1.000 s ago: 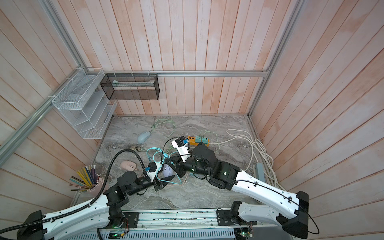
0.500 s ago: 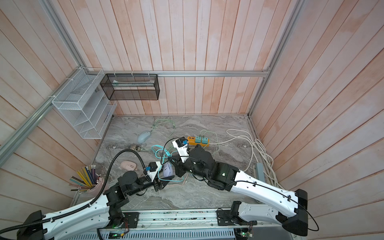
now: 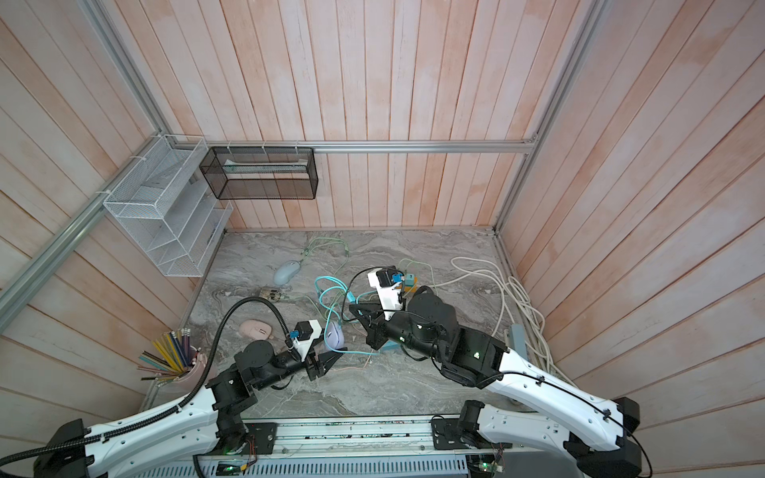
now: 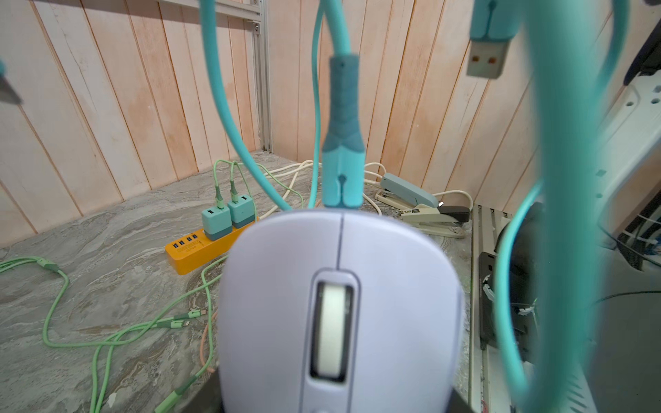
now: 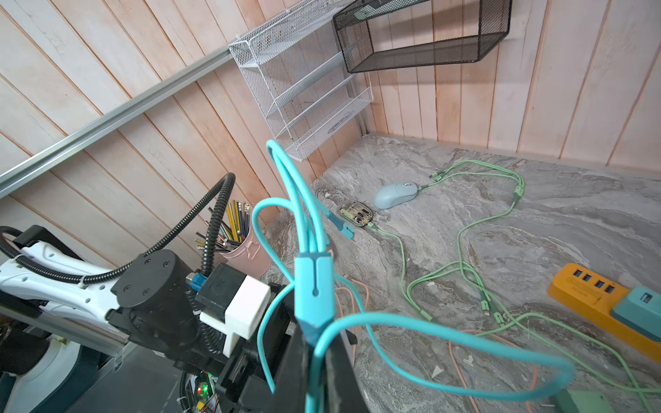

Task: Unplug the wireless mouse
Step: Remove the power cord from the mouse.

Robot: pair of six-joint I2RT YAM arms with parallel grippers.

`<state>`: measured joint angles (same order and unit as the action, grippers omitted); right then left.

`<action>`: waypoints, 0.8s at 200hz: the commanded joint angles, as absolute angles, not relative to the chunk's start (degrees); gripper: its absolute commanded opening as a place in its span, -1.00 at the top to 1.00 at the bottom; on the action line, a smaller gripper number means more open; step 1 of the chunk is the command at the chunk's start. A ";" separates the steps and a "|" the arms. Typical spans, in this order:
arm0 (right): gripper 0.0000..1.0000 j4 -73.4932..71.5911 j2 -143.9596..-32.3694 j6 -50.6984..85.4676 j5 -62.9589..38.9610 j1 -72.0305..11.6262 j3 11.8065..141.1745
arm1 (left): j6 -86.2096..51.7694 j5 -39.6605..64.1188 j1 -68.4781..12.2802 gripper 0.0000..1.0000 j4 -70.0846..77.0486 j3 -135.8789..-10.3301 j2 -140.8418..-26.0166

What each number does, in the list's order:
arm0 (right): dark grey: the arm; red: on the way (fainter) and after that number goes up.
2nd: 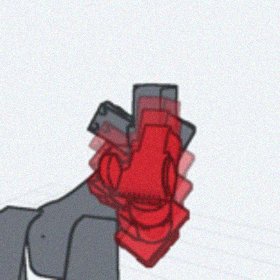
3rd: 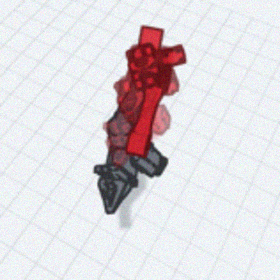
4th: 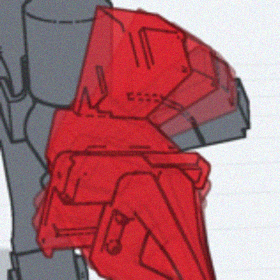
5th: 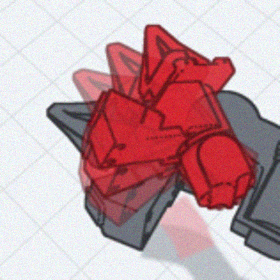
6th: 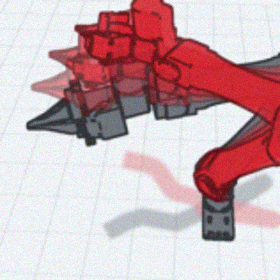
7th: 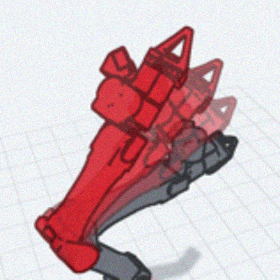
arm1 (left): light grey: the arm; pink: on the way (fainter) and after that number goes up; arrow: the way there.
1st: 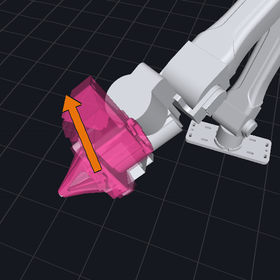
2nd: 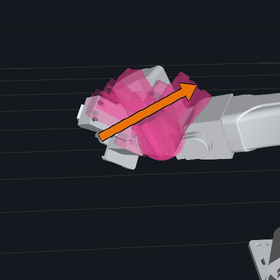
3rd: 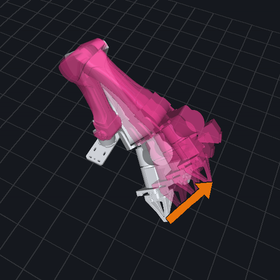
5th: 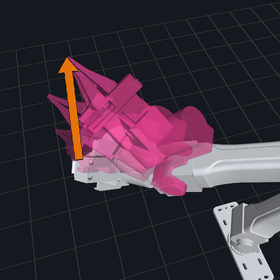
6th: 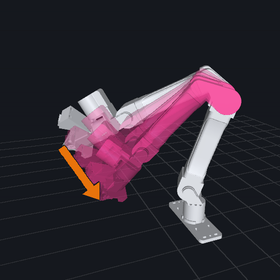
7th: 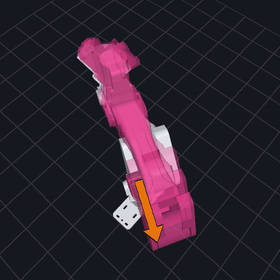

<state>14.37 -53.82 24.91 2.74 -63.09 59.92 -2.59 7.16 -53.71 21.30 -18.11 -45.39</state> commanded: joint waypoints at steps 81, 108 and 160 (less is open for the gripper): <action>0.65 6.86 -58.37 28.65 -5.17 -62.75 53.79 | -3.10 7.03 -53.96 0.16 21.45 -18.99 -43.84; 0.60 6.30 -59.30 28.74 -6.11 -62.78 53.92 | -3.16 6.94 -53.96 0.16 21.53 -18.81 -43.49; 0.55 4.82 -61.55 29.09 -6.55 -62.75 54.49 | -3.16 7.29 -53.97 0.16 21.71 -19.01 -43.84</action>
